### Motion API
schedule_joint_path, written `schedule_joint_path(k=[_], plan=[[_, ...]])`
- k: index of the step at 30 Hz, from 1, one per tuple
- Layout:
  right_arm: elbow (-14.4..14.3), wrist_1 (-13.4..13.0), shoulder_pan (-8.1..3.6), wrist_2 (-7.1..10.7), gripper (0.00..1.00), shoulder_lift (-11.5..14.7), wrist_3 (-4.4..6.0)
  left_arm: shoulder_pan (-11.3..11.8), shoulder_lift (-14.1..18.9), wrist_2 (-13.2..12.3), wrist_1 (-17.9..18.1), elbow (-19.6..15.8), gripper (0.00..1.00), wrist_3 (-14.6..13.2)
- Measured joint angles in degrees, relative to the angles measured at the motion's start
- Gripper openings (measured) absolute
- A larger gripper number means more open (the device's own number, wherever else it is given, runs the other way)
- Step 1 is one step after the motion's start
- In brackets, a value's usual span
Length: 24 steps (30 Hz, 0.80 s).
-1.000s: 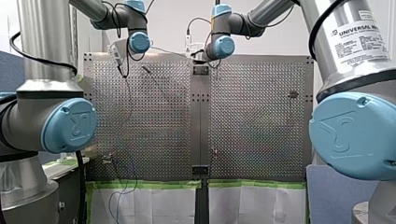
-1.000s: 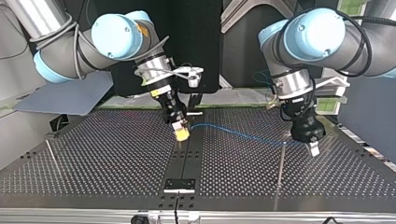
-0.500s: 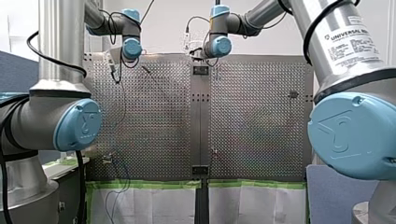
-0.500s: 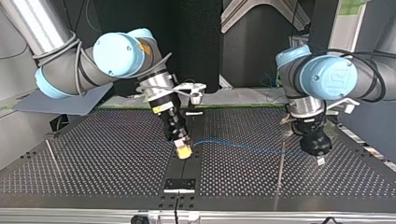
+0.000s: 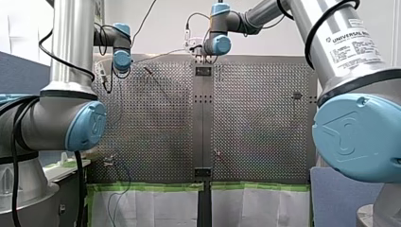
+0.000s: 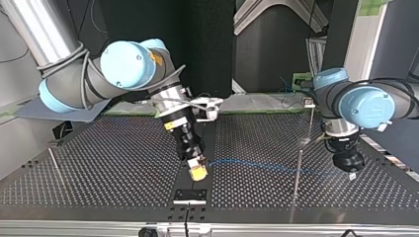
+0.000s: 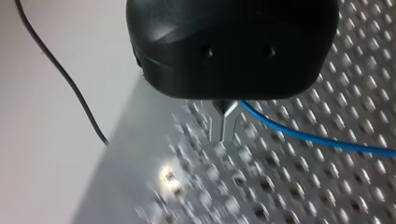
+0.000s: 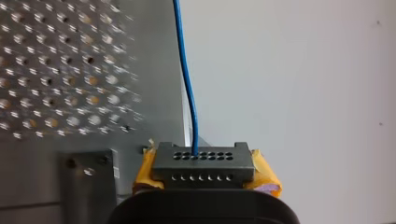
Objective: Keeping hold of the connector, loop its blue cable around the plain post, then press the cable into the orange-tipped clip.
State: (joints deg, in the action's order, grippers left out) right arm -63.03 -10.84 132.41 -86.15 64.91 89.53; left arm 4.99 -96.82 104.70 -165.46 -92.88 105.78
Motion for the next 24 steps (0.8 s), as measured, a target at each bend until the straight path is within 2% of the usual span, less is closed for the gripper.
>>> schedule_joint_path(k=[5, 12, 16, 20, 24], plan=[[0.10, -0.05, 0.56, -0.79, 0.00, -2.85, -0.63, 0.95, -2.16, -2.77, 0.62, 0.31, 0.00, 0.06], [0.08, 0.83, 0.69, -2.43, 0.00, -6.57, -1.68, 0.42, -3.55, -6.43, 0.99, 0.34, 0.00, 0.10], [0.06, 1.78, 0.72, -3.59, 0.00, -8.51, -2.30, 0.07, -4.02, -6.73, 0.97, 0.35, 0.00, 0.17], [-0.25, 2.47, 0.79, -5.73, 0.00, -10.75, -3.11, -0.27, -5.41, -6.80, 0.59, 0.34, 0.00, 0.20], [-1.70, 1.75, 0.92, -7.02, 0.00, -11.88, -3.27, -0.61, -6.21, -6.38, 0.42, 0.33, 0.04, 0.23]])
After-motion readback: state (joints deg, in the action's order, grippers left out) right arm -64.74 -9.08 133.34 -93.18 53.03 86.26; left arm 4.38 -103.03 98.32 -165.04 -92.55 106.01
